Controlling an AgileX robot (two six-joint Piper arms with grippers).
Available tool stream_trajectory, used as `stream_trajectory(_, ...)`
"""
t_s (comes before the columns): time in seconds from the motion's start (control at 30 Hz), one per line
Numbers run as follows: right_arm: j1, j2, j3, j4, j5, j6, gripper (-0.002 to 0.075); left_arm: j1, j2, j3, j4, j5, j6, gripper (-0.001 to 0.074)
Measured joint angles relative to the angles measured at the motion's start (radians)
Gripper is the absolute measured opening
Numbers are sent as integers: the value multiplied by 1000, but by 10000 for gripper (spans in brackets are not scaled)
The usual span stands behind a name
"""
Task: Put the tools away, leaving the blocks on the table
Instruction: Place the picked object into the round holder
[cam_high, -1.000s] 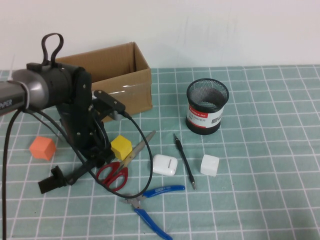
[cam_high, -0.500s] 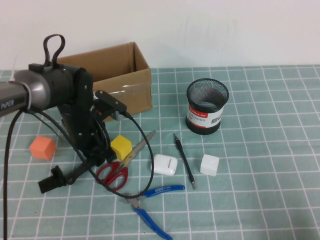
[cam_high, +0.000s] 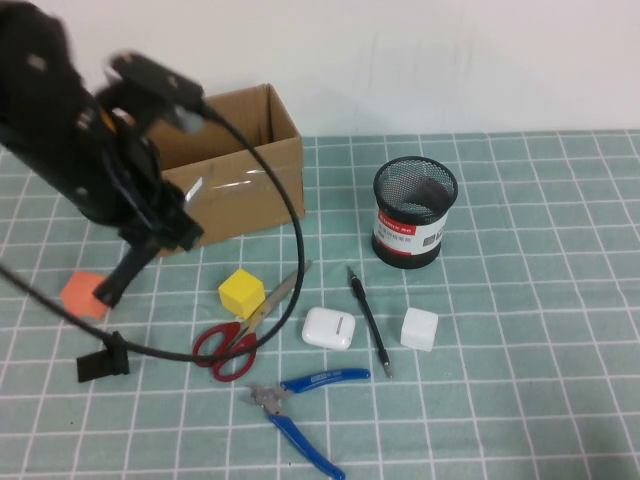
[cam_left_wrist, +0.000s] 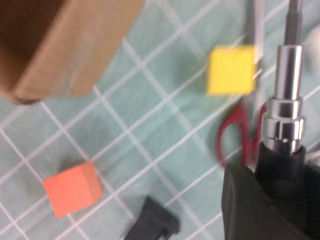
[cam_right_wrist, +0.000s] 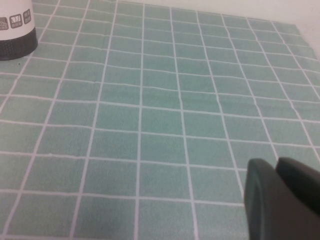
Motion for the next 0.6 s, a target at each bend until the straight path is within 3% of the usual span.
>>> stream_trajectory(0.2, 0, 0, 0, 0, 0, 0, -6, -36, -162, 34, -42, -123, -2, 178)
stream_trajectory(0.43, 0, 0, 0, 0, 0, 0, -6, -183, -279, 358, -76, -740, -51, 178)
stream_trajectory(0.6, 0, 0, 0, 0, 0, 0, -6, -262, -212, 532, -75, -1220, -128, 178)
